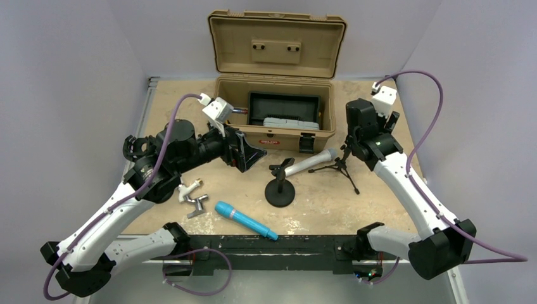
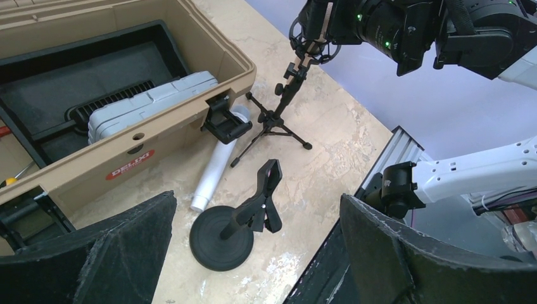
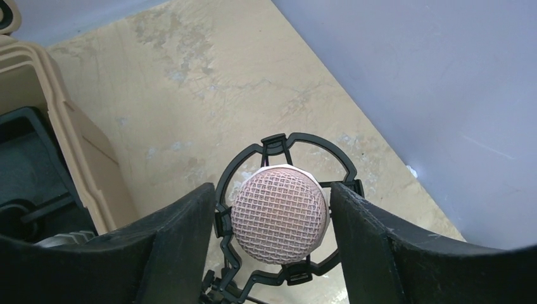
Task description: Remove the microphone from the stand
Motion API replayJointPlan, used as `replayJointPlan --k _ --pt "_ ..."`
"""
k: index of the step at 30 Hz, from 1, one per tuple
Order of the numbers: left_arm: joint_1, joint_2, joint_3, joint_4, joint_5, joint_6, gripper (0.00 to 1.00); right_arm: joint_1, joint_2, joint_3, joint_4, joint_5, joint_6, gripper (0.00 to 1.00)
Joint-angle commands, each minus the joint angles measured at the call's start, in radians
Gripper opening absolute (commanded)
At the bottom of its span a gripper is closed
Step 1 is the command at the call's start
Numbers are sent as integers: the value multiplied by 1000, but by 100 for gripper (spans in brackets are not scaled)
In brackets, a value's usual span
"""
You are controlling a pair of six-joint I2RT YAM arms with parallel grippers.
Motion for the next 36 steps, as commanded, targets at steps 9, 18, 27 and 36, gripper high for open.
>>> replayJointPlan --k 9,18,27,36 --pt "2 7 5 30 15 -1 98 3 16 89 -8 -46 -42 32" --pt "3 8 5 30 19 -4 98 5 -12 205 -63 -106 -51 17" --pt "3 9 6 26 9 -3 98 8 -50 344 -75 -250 -122 0" --pt "3 10 5 25 7 -3 98 6 -113 484 -75 -320 -208 0"
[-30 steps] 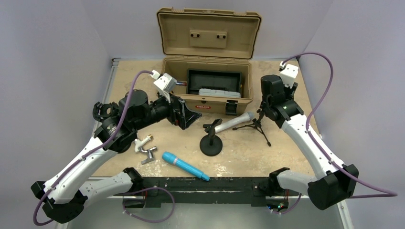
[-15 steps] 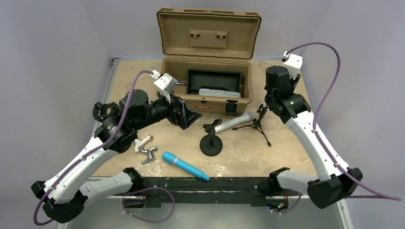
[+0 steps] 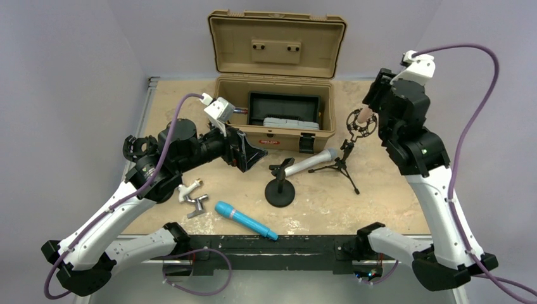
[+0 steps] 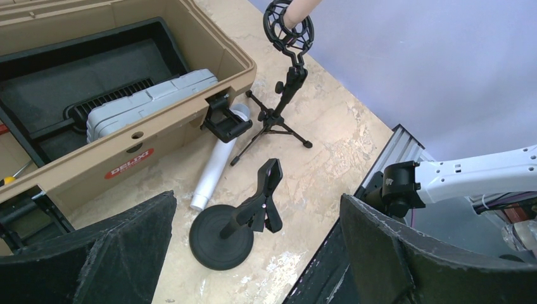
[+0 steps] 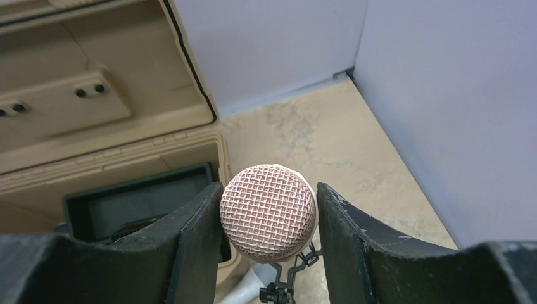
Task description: Remove the microphone from the stand
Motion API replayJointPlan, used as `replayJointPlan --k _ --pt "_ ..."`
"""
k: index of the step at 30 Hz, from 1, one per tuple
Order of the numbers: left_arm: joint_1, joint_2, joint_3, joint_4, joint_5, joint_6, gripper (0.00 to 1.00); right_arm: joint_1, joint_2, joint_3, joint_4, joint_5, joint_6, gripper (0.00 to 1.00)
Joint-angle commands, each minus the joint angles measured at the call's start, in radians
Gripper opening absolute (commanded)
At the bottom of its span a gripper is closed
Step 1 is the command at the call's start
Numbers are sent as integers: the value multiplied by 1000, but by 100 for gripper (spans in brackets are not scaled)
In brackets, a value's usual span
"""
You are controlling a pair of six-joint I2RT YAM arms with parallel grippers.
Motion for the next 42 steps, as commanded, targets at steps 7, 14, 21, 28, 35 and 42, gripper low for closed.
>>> replayJointPlan --k 7,14,21,28,35,42 --pt "3 1 4 25 -6 -1 98 4 -118 115 104 -203 -96 0" --pt "3 -35 -8 25 -77 15 97 5 -122 18 269 -759 -33 0" --pt "3 -195 -62 31 -417 71 96 22 -50 -120 491 -1132 110 0" --pt "3 -355 -142 93 -800 124 96 221 11 -241 668 -1112 176 0" --pt "3 -368 -183 144 -848 159 93 504 153 -333 800 -894 216 0" --pt "2 -390 -207 168 -916 168 89 670 443 -12 335 -461 52 0"
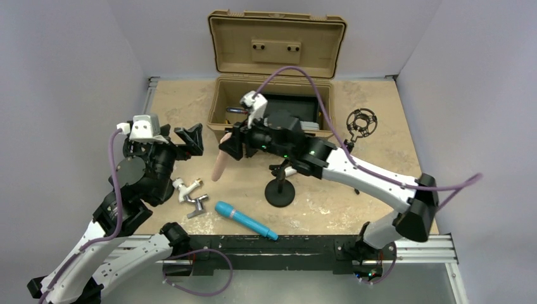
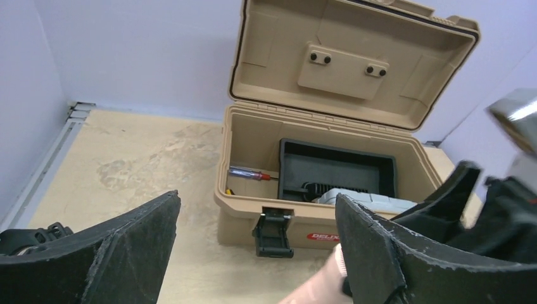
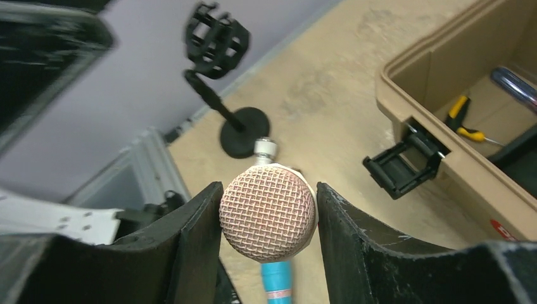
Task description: Remove the microphone from the stand
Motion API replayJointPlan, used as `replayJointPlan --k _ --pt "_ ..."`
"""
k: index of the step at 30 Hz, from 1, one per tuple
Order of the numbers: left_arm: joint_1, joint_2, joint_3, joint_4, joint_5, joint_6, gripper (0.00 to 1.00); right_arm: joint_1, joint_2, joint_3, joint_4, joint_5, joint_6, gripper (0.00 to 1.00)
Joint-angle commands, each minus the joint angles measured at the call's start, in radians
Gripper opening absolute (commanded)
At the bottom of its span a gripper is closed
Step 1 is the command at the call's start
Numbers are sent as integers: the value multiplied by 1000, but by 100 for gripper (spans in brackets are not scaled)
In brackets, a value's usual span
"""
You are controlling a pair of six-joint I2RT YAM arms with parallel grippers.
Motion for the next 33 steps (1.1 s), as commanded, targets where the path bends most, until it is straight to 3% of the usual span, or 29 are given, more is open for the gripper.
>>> replayJointPlan --k 1,12,21,29,33 --pt "1 -50 -35 94 -92 46 89 53 96 152 -223 301 -106 0" --pt "2 -83 -64 155 -157 112 90 136 215 244 -442 697 -190 0" --pt "2 -91 -67 169 -176 135 90 262 550 429 -607 936 -128 0" --pt "2 -112 -70 180 -176 154 90 270 685 497 -470 849 -209 0" --pt "1 -125 -76 190 -174 162 90 270 748 551 -416 827 -263 9"
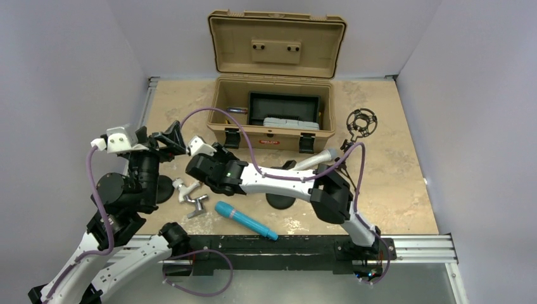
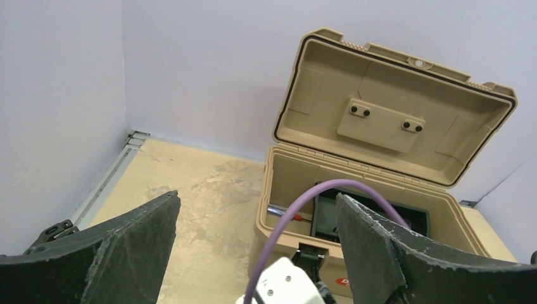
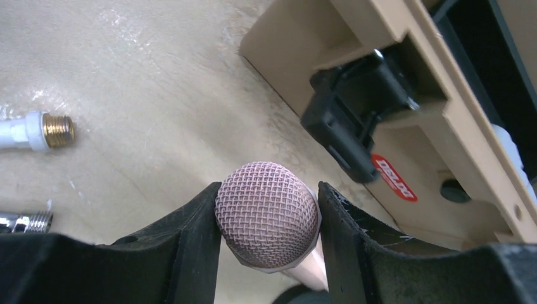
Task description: Remove the microphone from the stand
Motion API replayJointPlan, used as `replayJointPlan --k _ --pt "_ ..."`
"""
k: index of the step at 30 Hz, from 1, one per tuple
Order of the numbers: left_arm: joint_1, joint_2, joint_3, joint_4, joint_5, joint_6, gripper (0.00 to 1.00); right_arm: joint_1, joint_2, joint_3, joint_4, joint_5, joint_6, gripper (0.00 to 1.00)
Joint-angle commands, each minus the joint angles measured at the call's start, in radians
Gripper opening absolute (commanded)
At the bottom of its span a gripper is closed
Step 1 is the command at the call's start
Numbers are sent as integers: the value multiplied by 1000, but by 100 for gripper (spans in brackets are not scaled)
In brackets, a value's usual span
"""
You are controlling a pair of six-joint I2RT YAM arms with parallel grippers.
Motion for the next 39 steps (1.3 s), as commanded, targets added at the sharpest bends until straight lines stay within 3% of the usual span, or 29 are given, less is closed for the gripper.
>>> replayJointPlan --k 1,6,9,17,27,34,39 --pt "2 -19 -13 50 -10 32 90 -7 69 53 76 -93 5 14" --pt "2 -22 -14 49 2 32 89 -11 85 27 195 -79 -50 31" --pt "1 -24 -14 49 5 31 89 -19 89 35 234 -95 -68 46" --pt "2 -25 -13 49 8 37 89 -38 76 82 237 -125 -88 73" --pt "1 -18 -19 45 90 55 88 -45 -87 44 248 -153 -74 76" --pt "1 2 119 -184 172 -37 88 -45 -321 -103 338 -107 -61 76" --pt "1 -79 228 -403 272 -113 90 -45 -630 -328 489 -59 -76 76"
